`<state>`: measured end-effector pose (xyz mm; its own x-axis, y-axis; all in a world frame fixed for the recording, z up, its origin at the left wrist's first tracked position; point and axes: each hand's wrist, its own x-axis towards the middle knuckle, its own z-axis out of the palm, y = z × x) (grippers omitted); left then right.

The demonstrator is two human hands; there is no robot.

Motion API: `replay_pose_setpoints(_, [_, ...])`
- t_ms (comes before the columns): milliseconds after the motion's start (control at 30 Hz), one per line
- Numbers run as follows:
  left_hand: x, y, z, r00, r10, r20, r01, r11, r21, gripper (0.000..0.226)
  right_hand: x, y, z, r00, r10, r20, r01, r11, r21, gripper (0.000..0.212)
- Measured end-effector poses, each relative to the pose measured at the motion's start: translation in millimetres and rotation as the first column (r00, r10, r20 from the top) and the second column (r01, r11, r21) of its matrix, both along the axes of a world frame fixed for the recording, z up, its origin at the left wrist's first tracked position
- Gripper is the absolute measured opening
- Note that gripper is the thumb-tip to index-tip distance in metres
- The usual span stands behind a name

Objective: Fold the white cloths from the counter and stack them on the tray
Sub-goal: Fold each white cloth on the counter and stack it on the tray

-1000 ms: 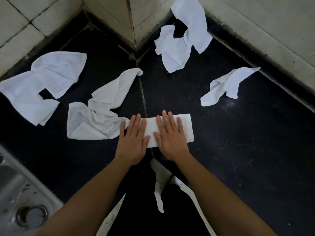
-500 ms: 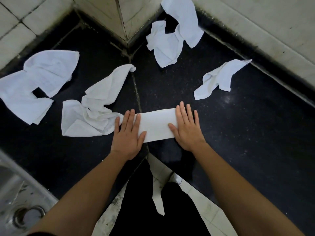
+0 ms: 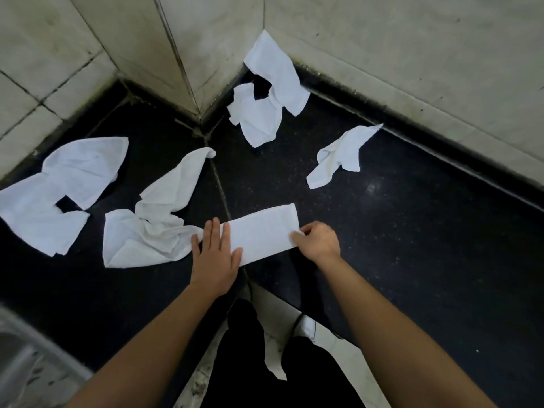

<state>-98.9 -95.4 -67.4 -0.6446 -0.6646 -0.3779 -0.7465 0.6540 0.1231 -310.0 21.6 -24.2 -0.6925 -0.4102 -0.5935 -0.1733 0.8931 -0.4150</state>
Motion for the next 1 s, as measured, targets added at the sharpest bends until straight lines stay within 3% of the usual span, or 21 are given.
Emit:
replay_pose_setpoints(133, [-7.4,13.6,13.3,0.999,0.037,-0.037,-0.037,0.999,-0.008,0.069,-16.8,1.5,0.6,0.955,-0.201,0.218,0.239,0.957,-0.163,0.016])
replay_pose_setpoints(200, [-14.2,17.5,17.3,0.997,0.034,-0.07,-0.036,0.999,-0.037,0.066,-28.5,7.3,2.6,0.952,-0.215,0.217,0.261,0.942,-0.212,0.02])
replay_pose_setpoints(300, [-27.1,11.7,28.6,0.998,0.043,-0.045,-0.044,0.999,-0.013,0.063,-52.2,16.4,11.0,0.972,-0.166,0.163,0.2,0.954,-0.221,0.031])
replay_pose_setpoints(367, [-37.6,2.0,36.5,0.998,0.058,-0.024,-0.057,0.998,0.04,0.063,-66.5,20.7,19.7,0.983,-0.133,0.128,0.161,0.959,-0.232,0.021])
replay_pose_setpoints(567, [-98.4,-34.2,71.9,0.944,0.196,-0.266,-0.078,0.915,0.396,0.08,-94.7,21.6,57.0,0.997,0.056,0.047,-0.036,0.939,-0.342,0.014])
replay_pose_setpoints(767, [-169.4,-48.9,117.9,0.909,-0.07,-0.412,0.214,0.925,0.315,0.1,-108.4,11.6,82.0,0.989,0.148,-0.027,-0.145,0.896,-0.42,0.012])
replay_pose_setpoints(833, [-183.0,-48.6,124.2,0.881,-0.117,-0.459,0.282,0.907,0.312,0.092,-109.7,11.7,85.8,0.984,0.176,-0.029,-0.171,0.883,-0.438,0.014])
replay_pose_setpoints(1000, [-195.5,-50.0,133.6,0.835,-0.185,-0.519,0.33,0.922,0.202,0.019,-113.2,18.7,98.9,0.982,0.174,-0.074,-0.188,0.882,-0.433,0.012])
